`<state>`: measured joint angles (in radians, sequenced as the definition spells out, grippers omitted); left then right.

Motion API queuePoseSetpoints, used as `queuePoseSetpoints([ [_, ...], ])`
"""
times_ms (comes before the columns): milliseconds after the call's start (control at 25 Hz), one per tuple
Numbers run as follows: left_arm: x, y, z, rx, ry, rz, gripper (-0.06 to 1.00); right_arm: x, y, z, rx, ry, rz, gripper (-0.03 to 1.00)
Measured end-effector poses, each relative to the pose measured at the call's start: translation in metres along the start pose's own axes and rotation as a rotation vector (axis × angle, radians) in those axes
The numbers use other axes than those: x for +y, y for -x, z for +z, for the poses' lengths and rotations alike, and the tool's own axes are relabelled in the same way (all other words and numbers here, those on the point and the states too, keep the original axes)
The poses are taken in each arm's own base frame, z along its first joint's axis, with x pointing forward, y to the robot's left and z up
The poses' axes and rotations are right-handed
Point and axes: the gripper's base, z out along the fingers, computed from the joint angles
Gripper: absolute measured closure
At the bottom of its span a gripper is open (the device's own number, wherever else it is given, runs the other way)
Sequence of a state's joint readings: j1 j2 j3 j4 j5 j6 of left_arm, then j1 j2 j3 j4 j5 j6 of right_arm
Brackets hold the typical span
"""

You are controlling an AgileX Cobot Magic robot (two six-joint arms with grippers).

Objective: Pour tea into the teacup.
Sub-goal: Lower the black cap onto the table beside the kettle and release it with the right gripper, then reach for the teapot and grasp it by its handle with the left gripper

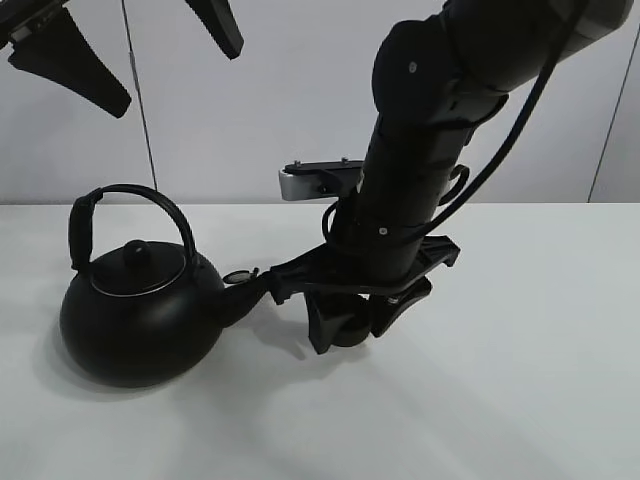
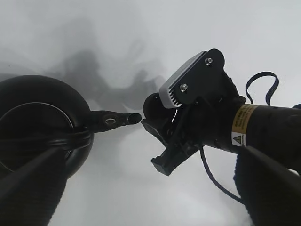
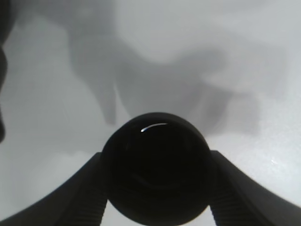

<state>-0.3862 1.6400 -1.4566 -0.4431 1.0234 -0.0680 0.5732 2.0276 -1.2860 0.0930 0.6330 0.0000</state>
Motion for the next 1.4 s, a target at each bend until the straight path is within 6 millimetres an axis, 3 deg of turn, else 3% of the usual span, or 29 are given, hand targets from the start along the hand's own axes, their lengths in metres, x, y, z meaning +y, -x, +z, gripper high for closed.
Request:
queuePoseSetpoints([
  [360, 0.0, 0.0, 0.0, -0.003, 0.0, 0.0, 0.25, -0.004, -0.005, 0.017, 0.048, -0.034, -0.035, 0.57],
  [640, 0.0, 0.0, 0.0, -0.005, 0.0, 0.0, 0.25, -0.004, -0.004, 0.017, 0.047, -0.034, -0.025, 0.57],
  [800, 0.0, 0.0, 0.0, -0.005, 0.0, 0.0, 0.25, -0.004, -0.004, 0.015, 0.065, -0.034, -0.015, 0.44],
  [1160, 0.0, 0.001, 0.0, -0.006, 0.0, 0.0, 0.25, -0.002, 0.012, -0.035, 0.092, -0.052, 0.027, 0.34],
  [1400, 0.0, 0.001, 0.0, -0.006, 0.0, 0.0, 0.25, -0.037, 0.011, -0.076, 0.062, -0.072, 0.205, 0.33],
])
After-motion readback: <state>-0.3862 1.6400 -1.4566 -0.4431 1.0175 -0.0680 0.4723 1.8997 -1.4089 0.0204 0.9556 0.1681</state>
